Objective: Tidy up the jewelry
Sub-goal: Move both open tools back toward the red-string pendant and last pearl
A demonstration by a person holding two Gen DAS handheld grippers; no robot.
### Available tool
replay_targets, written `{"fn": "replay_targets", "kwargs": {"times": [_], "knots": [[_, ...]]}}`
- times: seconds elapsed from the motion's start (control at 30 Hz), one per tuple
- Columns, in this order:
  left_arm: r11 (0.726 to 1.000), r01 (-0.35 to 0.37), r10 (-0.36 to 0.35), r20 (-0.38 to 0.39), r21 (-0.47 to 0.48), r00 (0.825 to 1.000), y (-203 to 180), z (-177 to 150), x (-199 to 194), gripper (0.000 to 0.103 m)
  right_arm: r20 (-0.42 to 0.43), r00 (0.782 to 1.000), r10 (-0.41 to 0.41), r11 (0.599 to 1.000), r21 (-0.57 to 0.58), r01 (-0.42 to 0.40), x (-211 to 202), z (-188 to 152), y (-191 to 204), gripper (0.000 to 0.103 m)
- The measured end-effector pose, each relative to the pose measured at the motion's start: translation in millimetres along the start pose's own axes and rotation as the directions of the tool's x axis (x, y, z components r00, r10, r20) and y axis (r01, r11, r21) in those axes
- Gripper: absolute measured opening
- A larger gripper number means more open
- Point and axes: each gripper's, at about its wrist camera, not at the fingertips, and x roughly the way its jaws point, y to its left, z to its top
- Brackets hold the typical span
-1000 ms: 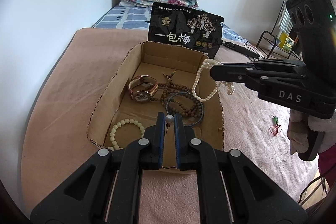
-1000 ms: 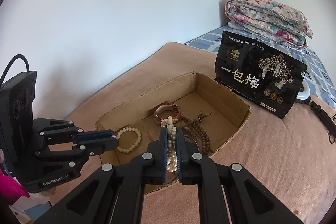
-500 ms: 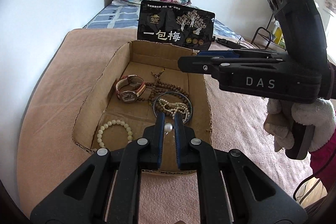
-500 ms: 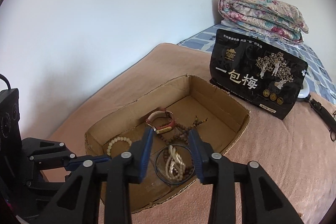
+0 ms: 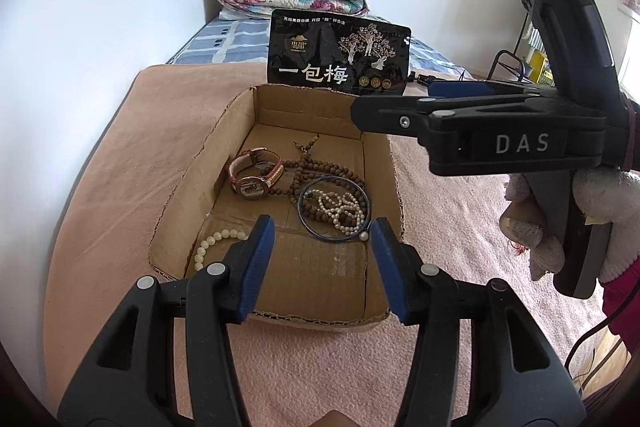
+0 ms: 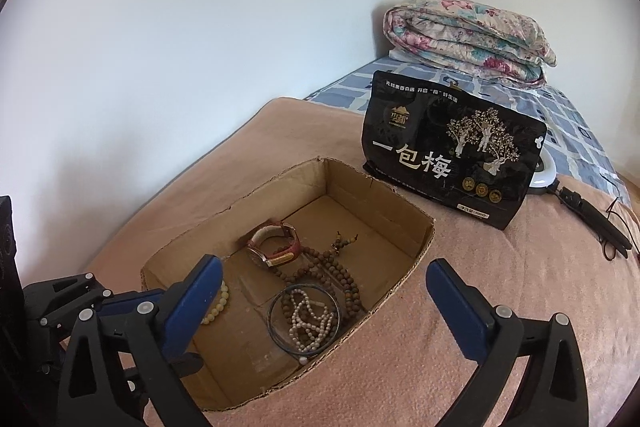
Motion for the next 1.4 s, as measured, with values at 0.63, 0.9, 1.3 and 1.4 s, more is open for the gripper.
{"fn": "replay_targets", "kwargs": {"times": [0.63, 0.9, 1.3, 1.4], "knots": [[0.999, -0.014, 0.012, 0.049, 0.047, 0.999, -29, 6, -24, 0.052, 0.025, 0.999, -0.045, 0.999, 0.014, 0.045, -35, -6, -16, 0.103], [0.997, 0.000, -0.005, 0.062, 0.077, 0.998, -52, 10, -31, 0.052, 0.038, 0.993, -0.111, 0.994, 0.014, 0.111, -55, -15, -32, 0.103], [0.991, 0.055, -0.061, 0.049, 0.119, 0.997, -92, 13, -26, 0.052, 0.046, 0.980, -0.194, 0.979, 0.075, 0.190, -93, -37, -92, 0.103], [0.989, 0.075, -0.081, 0.037, 0.130, 0.996, -103, 11, -21, 0.052, 0.048, 0.974, -0.220, 0.972, 0.097, 0.215, -104, -44, -111, 0.103]]}}
